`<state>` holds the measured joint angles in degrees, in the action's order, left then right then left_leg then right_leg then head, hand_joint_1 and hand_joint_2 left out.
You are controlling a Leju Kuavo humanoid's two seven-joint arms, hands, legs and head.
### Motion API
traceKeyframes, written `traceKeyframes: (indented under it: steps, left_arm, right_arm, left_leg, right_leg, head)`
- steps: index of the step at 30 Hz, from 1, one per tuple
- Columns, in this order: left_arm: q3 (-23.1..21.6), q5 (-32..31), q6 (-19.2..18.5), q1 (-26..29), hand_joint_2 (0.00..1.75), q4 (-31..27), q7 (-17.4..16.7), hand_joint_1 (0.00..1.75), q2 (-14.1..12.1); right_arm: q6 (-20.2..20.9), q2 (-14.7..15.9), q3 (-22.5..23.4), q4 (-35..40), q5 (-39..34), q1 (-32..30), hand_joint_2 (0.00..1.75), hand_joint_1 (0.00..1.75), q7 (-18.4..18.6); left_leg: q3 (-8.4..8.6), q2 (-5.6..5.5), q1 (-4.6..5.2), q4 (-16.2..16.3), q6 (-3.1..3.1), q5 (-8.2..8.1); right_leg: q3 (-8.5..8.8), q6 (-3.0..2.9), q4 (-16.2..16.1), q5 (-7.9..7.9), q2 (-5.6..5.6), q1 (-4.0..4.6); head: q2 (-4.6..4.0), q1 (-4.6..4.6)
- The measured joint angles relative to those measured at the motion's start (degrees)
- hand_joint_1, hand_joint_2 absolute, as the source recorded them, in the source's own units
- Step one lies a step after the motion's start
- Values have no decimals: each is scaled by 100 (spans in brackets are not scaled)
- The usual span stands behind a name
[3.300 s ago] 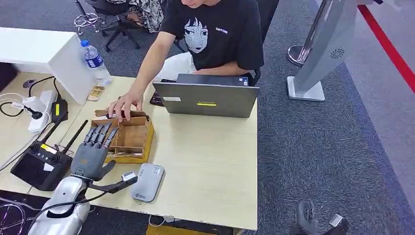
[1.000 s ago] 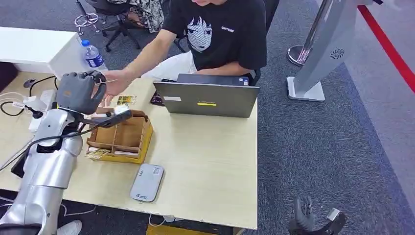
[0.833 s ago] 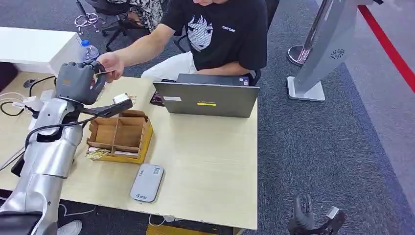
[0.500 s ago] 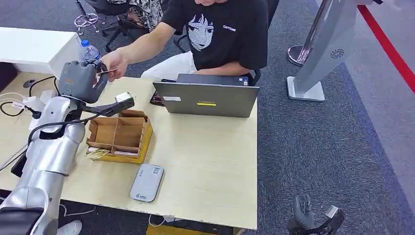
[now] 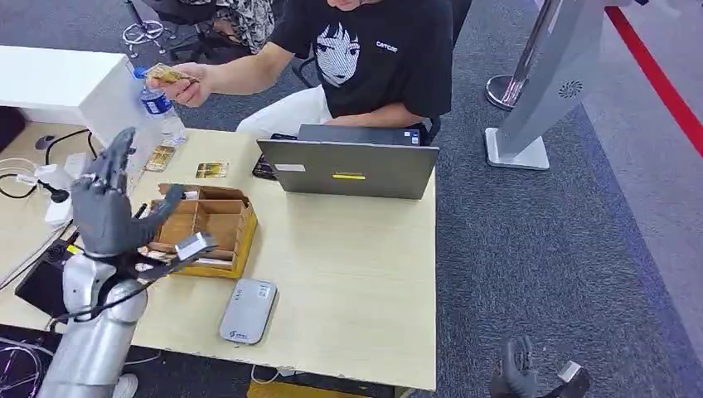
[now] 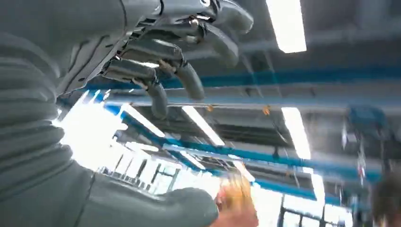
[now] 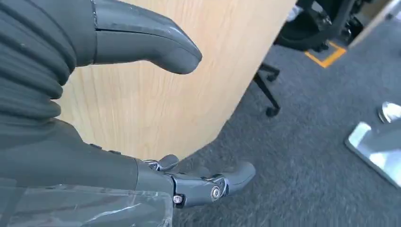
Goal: Pass the card to the sensor for recognition and then transmit it.
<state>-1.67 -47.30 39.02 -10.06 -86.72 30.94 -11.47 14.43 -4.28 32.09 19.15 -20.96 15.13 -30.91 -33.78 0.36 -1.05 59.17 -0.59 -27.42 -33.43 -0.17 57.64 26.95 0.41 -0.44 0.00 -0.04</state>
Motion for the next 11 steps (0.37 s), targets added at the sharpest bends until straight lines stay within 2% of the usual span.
traceKeyframes:
  steps: [3, 6, 7, 9, 10, 11]
  left_arm:
    - [703, 1355, -40, 795, 175, -867, 745, 0, 317]
    - [1447, 3056, -103, 1408, 175, -1569, 877, 0, 478]
    - [1759, 3695, -337, 1503, 175, -1716, 884, 0, 544]
    - [2398, 4463, -775, 1615, 175, -1881, 886, 0, 690]
    - [2711, 4705, -1101, 1638, 175, -1942, 899, 0, 741]
    - [3043, 4919, -1594, 1604, 175, -1944, 901, 0, 835]
  right_arm:
    - [0, 20, 68, 35, -15, -108, 175, 0, -31]
    - [2, 48, 168, 63, -65, -183, 175, 0, -61]
    - [0, 63, 188, 63, -79, -209, 175, 0, -61]
    - [2, 79, 243, 72, -92, -233, 175, 0, -61]
    - [18, 88, 273, 79, -103, -246, 175, 0, -52]
    - [39, 101, 297, 79, -105, -258, 175, 0, -33]
  left_leg:
    - [-2, 0, -1, 0, 1, -7]
    - [0, -1, -2, 0, 1, -8]
    - [-1, -4, -2, 0, 1, -8]
    - [-2, -11, -6, -1, 1, -8]
    - [-2, -13, -7, -1, 1, -7]
    - [-4, -20, -7, -1, 1, -6]
  right_leg:
    - [0, 5, -2, 6, -2, 0]
    - [-1, 3, -2, 8, -3, 1]
    - [0, 3, -2, 9, -11, 1]
    - [3, 6, -1, 14, -20, 4]
    - [4, 6, -1, 14, -22, 5]
    - [7, 7, -1, 14, -27, 6]
  head:
    - [0, 2]
    - [0, 0]
    - [0, 0]
    - [0, 0]
    - [0, 0]
    - [0, 4]
